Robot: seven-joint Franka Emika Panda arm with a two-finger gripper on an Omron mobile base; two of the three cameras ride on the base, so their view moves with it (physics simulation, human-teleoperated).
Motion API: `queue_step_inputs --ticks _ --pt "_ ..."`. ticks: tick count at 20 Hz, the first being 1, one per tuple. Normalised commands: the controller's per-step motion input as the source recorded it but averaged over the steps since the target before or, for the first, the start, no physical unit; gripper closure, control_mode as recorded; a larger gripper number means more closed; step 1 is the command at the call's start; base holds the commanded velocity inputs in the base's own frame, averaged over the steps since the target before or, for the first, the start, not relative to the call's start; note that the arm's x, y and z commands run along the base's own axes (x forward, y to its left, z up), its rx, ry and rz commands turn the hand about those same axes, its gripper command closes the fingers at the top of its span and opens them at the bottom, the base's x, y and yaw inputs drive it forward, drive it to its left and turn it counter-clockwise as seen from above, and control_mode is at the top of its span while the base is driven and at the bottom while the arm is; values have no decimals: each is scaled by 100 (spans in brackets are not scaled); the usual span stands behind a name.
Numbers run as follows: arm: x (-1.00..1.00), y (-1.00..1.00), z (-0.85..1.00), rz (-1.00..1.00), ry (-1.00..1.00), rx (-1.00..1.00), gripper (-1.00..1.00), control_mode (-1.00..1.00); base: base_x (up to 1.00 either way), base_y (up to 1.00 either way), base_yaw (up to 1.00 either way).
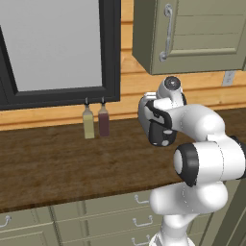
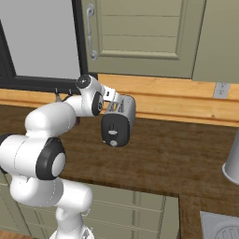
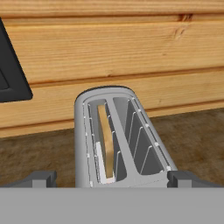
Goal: Start the toaster. Once the lever pops up, take the bread to the plate on the dining counter.
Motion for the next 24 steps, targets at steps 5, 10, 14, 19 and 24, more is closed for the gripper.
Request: queue_step_inputs --ticks 5,10,14,19,24 --pt "0 0 0 0 0 0 -100 -100 0 0 0" --pt "0 0 0 0 0 0 -100 -100 0 0 0" --pt "0 0 0 0 0 0 -100 -100 0 0 0" --pt "0 0 0 0 0 0 -100 -100 0 0 0" --pt "0 0 0 0 0 0 -100 -100 0 0 0"
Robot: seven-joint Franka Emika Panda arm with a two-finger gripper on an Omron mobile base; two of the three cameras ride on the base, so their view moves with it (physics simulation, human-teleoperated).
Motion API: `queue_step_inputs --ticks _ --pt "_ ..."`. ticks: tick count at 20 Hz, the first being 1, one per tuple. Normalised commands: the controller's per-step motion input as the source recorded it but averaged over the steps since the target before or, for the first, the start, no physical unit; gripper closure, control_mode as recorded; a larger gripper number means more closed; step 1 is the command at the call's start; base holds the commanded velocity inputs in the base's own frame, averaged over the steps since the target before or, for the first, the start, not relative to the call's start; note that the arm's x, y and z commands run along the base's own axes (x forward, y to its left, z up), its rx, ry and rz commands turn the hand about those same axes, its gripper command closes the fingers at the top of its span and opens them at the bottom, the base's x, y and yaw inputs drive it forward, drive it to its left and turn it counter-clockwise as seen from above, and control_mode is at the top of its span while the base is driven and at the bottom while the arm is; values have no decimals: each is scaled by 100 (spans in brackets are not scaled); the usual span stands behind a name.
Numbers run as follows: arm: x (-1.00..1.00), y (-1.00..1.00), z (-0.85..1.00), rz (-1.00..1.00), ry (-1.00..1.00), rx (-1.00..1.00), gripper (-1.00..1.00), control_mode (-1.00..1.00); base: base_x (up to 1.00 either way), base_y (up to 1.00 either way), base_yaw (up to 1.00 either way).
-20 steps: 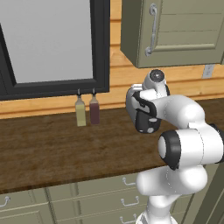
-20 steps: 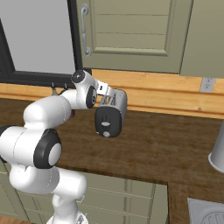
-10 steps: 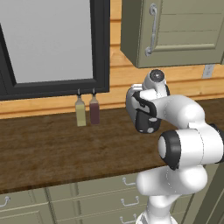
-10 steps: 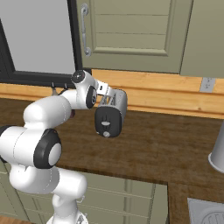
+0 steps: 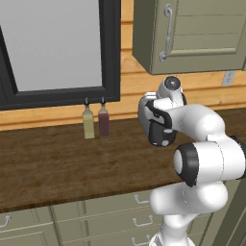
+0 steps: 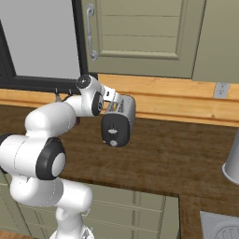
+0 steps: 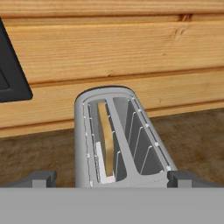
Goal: Start the toaster. Once the lever pops up, take the bread to the plate on the dining counter.
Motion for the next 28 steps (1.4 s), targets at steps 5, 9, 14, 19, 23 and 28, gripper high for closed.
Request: queue_step_inputs --ticks 5,9,14,19,23,28 --pt "0 0 0 0 0 0 -100 -100 0 0 0" --pt "0 0 0 0 0 0 -100 -100 0 0 0" --pt "0 0 0 0 0 0 -100 -100 0 0 0" --pt "0 0 0 0 0 0 -100 -100 0 0 0" --pt "0 0 0 0 0 0 -100 -100 0 0 0" --pt "0 0 0 0 0 0 -100 -100 0 0 0"
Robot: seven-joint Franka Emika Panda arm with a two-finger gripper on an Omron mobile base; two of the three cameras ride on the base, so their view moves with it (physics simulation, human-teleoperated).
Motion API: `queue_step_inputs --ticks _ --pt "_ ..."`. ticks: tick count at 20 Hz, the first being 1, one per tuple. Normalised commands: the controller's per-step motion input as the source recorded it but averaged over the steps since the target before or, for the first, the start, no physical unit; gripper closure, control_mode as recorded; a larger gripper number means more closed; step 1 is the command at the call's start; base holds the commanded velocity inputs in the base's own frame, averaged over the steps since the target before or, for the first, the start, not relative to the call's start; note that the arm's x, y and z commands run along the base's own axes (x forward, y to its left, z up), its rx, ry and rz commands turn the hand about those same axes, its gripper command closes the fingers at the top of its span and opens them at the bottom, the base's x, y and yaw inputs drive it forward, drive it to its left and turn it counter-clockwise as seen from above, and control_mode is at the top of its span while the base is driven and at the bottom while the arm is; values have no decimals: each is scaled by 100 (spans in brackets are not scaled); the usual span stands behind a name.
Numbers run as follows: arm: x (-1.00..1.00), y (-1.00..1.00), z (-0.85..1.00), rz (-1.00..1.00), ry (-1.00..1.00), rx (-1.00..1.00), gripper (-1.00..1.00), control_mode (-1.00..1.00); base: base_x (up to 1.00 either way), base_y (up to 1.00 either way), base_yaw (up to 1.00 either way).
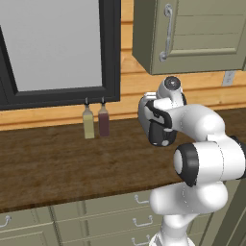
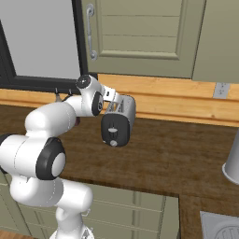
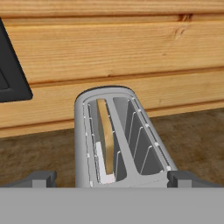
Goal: Start the toaster. Once the lever pops up, take the bread to the plate on the dining counter.
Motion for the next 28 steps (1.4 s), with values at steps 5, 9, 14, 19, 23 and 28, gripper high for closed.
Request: queue_step_inputs --ticks 5,9,14,19,23,28 --pt "0 0 0 0 0 0 -100 -100 0 0 0" --pt "0 0 0 0 0 0 -100 -100 0 0 0" --pt "0 0 0 0 0 0 -100 -100 0 0 0" --pt "0 0 0 0 0 0 -100 -100 0 0 0" --pt "0 0 0 0 0 0 -100 -100 0 0 0" --pt "0 0 0 0 0 0 -100 -100 0 0 0"
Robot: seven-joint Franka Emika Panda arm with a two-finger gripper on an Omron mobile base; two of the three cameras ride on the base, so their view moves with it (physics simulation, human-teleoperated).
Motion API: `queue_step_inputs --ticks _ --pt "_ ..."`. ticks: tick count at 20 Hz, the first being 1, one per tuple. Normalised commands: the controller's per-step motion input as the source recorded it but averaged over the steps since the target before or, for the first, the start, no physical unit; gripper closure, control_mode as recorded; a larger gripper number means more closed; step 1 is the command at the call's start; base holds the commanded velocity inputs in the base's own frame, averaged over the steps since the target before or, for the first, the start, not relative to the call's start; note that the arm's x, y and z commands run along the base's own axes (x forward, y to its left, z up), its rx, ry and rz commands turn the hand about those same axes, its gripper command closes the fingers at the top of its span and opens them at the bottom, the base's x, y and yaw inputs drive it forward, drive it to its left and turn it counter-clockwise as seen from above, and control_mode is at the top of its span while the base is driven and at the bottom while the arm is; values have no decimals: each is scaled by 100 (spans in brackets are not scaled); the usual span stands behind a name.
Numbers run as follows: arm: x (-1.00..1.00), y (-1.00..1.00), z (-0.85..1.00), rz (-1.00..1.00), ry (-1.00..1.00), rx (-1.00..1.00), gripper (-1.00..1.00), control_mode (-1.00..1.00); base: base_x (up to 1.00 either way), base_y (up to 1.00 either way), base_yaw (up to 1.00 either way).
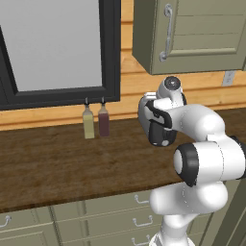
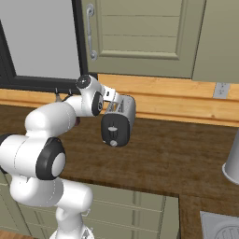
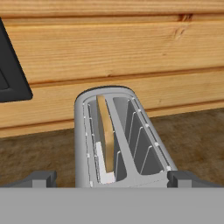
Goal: Start the toaster. Once the lever pops up, take the bread to the plate on the dining counter.
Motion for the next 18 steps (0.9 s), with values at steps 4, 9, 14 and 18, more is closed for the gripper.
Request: queue_step_inputs --ticks 4,9,14,18 --pt "0 0 0 0 0 0 -100 -100 0 0 0" --pt "0 0 0 0 0 0 -100 -100 0 0 0" --pt "0 0 0 0 0 0 -100 -100 0 0 0" --pt "0 0 0 0 0 0 -100 -100 0 0 0"
